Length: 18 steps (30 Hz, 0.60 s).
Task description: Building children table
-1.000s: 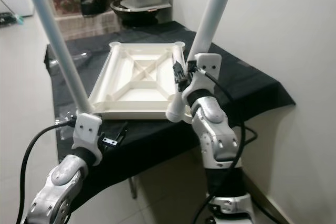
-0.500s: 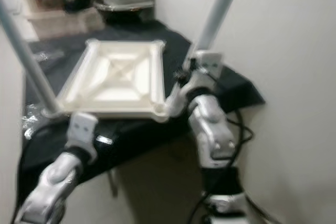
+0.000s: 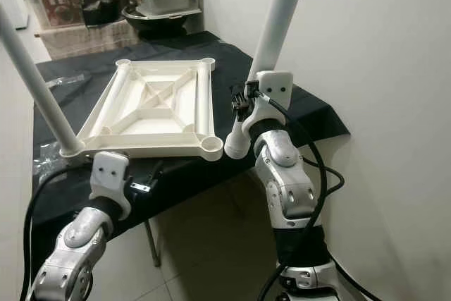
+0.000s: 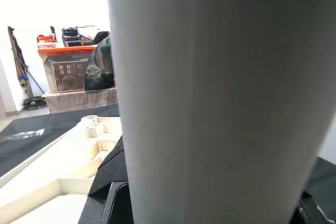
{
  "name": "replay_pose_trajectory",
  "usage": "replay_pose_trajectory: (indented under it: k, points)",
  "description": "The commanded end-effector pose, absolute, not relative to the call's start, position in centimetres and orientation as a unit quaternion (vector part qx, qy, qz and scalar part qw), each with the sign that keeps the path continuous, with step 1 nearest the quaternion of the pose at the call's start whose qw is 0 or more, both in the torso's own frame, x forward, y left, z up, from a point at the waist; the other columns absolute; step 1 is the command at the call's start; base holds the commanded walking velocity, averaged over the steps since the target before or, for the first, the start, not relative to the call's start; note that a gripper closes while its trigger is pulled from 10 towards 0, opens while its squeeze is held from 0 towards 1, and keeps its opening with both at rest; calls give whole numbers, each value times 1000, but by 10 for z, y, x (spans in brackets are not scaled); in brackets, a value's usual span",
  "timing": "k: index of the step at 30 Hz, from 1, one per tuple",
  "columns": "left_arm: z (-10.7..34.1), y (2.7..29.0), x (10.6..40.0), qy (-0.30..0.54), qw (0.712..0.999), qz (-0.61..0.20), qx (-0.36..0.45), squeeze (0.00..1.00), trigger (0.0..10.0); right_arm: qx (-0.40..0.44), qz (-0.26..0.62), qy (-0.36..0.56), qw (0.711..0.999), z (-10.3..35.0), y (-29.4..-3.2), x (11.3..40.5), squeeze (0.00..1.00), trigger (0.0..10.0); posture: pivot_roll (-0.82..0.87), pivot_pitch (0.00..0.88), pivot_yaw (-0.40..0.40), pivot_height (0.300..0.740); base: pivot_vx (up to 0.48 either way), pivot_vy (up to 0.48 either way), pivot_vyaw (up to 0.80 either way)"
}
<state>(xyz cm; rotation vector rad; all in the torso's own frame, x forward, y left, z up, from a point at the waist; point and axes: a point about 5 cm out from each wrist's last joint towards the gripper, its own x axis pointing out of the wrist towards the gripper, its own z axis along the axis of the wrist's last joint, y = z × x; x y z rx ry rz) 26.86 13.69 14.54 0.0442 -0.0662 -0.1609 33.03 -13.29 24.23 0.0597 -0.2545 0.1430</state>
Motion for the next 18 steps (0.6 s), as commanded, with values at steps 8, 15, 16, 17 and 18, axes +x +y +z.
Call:
replay_pose_trajectory:
  k: [8, 15, 16, 17, 18]
  points:
    - [146, 137, 271, -37, 996, -79, 15, 0, 10000, 42, 72, -134, 987, 245, -130, 331, 0, 10000, -45, 0, -21, 740, 317, 0, -423]
    - [145, 135, 269, -36, 996, -81, 20, 0, 10000, 31, 84, -134, 987, 244, -124, 330, 0, 10000, -41, 0, -22, 740, 241, 0, -343]
    - [145, 135, 269, -36, 996, -82, 21, 0, 10000, 27, 84, -137, 987, 245, -124, 330, 0, 10000, -41, 0, -22, 740, 0, 0, 0]
    - [145, 135, 269, -35, 996, -79, 21, 0, 10000, 26, 85, -139, 986, 245, -124, 329, 0, 10000, -42, 0, -22, 740, 0, 0, 0]
    - [145, 135, 269, -35, 996, -79, 21, 0, 10000, 26, 85, -139, 986, 245, -124, 329, 0, 10000, -42, 0, -22, 740, 0, 0, 0]
